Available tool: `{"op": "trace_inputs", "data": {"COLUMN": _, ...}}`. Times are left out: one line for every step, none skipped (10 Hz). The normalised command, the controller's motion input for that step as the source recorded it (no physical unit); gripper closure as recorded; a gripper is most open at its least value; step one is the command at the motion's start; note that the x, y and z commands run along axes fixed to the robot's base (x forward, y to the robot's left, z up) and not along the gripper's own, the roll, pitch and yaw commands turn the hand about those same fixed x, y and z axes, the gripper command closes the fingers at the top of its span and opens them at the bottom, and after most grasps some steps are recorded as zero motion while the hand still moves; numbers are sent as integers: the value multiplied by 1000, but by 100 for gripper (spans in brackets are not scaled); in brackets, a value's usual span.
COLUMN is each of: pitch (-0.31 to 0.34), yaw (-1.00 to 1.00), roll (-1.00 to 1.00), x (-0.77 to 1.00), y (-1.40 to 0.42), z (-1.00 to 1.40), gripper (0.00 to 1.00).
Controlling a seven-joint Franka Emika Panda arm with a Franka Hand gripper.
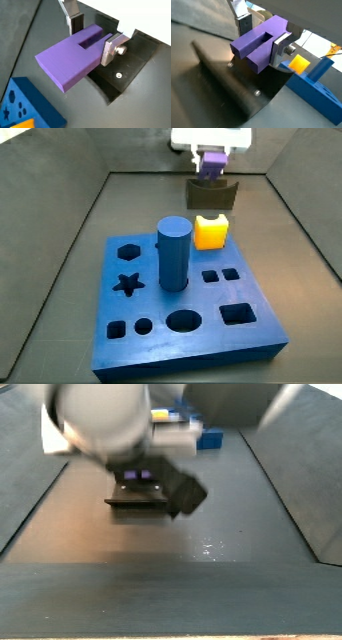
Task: Pick up the double-square object. Move up. Place the double-square object on the fixture. Regrasp the double-square object. Move to above the board. Insert the double-square object.
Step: Place the double-square object on the fixture, then regrasp the double-square object.
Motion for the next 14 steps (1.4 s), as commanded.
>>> {"op": "trace_inputs", "data": {"pitch": 14, "yaw": -145, "roll": -253, "x": 165, "y": 95, "z": -751, "gripper": 100}}
{"op": "trace_inputs", "data": {"pitch": -6, "yaw": -123, "roll": -184, "x": 119, "y": 68, "z": -482, "gripper": 100}}
{"op": "trace_inputs", "data": {"pitch": -19, "yaw": -116, "roll": -172, "x": 105, "y": 63, "z": -352, "gripper": 100}}
{"op": "trace_inputs", "data": {"pitch": 0, "yaw": 0, "roll": 0, "x": 0, "y": 0, "z": 0, "gripper": 0}}
{"op": "trace_inputs", "data": {"pitch": -18, "yaw": 7, "roll": -40, "x": 0, "y": 0, "z": 1000, "gripper": 0}}
{"op": "trace_inputs", "data": {"pitch": -16, "yaw": 11, "roll": -37, "x": -5, "y": 1, "z": 1000, "gripper": 0}}
{"op": "trace_inputs", "data": {"pitch": -13, "yaw": 17, "roll": -29, "x": -16, "y": 5, "z": 1000, "gripper": 0}}
{"op": "trace_inputs", "data": {"pitch": -6, "yaw": 28, "roll": -11, "x": -26, "y": 5, "z": 1000, "gripper": 0}}
{"op": "trace_inputs", "data": {"pitch": 2, "yaw": 30, "roll": 0, "x": -31, "y": 4, "z": 1000, "gripper": 0}}
{"op": "trace_inputs", "data": {"pitch": 13, "yaw": 32, "roll": 12, "x": -41, "y": 6, "z": 932, "gripper": 0}}
{"op": "trace_inputs", "data": {"pitch": 21, "yaw": 33, "roll": 15, "x": -40, "y": 4, "z": 816, "gripper": 0}}
{"op": "trace_inputs", "data": {"pitch": 37, "yaw": 26, "roll": 26, "x": -36, "y": 3, "z": 519, "gripper": 0}}
{"op": "trace_inputs", "data": {"pitch": 43, "yaw": 20, "roll": 29, "x": -38, "y": 3, "z": 400, "gripper": 0}}
{"op": "trace_inputs", "data": {"pitch": 47, "yaw": 12, "roll": 35, "x": -39, "y": 3, "z": 217, "gripper": 0}}
